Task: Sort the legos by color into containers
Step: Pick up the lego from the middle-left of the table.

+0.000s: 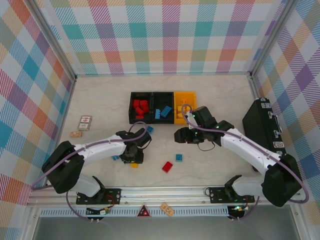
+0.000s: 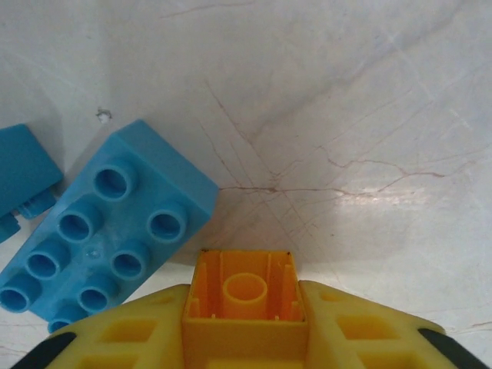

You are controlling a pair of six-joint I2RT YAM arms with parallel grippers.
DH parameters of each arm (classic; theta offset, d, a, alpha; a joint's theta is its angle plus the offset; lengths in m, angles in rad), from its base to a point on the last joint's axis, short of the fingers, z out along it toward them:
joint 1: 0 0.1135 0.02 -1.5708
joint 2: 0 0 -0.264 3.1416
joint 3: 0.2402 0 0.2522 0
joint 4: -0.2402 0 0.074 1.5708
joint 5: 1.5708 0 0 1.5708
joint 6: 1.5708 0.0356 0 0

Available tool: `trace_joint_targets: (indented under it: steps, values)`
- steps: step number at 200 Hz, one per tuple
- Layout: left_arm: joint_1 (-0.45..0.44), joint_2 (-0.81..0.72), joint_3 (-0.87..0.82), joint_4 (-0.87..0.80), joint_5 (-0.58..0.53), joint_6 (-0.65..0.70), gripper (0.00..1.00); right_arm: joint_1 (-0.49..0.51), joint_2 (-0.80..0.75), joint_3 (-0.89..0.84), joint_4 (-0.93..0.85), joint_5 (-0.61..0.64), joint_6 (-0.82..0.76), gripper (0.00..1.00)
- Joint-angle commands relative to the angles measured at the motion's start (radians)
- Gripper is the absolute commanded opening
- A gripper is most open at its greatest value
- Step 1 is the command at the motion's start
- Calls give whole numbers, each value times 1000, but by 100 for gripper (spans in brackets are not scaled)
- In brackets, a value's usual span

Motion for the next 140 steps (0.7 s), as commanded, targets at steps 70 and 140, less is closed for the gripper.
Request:
trace_joint_targets:
  steps: [70, 140]
  values:
    - [-19, 42, 201, 2, 12, 37, 21, -15, -97, -45, -16, 111, 65, 53]
    - [-18, 263, 550, 83, 71, 85, 21, -178, -222, -132, -65, 181, 151, 54]
